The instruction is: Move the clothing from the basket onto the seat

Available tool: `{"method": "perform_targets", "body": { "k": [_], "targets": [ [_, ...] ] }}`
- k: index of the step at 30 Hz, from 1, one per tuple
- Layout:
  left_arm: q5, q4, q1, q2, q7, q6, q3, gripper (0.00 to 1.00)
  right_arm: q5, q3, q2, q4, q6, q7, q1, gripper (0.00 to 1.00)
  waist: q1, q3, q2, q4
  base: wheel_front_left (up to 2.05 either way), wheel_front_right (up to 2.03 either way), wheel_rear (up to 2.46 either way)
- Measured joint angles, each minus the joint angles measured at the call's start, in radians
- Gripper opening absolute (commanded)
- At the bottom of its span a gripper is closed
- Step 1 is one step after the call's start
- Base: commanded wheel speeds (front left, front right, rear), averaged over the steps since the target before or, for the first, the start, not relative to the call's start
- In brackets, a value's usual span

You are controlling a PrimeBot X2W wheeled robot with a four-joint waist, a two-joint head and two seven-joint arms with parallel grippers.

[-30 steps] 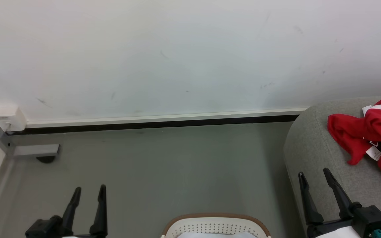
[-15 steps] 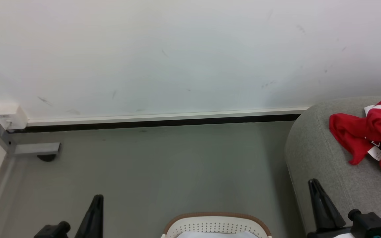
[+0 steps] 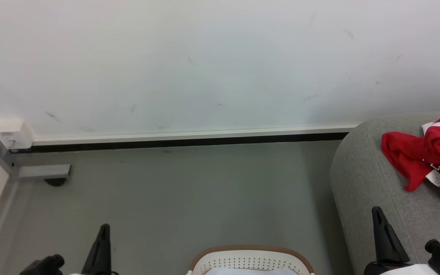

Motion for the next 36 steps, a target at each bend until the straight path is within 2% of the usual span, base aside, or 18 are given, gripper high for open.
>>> {"method": "perform_targets", "body": {
  "k": [16, 36],
  "targets": [
    [-0.237, -0.019, -0.016, -0.006, 0.065, 0.011, 0.021, 0.0, 0.267, -0.01, -0.023, 0.003, 0.0, 0.042, -0.009, 0.0, 0.0, -0.001, 0.0, 0.005, 0.0, 0.0, 0.0],
    [-0.479, -0.03, -0.037, -0.01, 0.132, 0.024, 0.046, 0.0, 0.549, -0.014, -0.048, 0.004, 0.0, 0.081, -0.026, 0.0, 0.0001, -0.002, 0.0, 0.011, 0.0, 0.0, 0.0]
  ]
}}
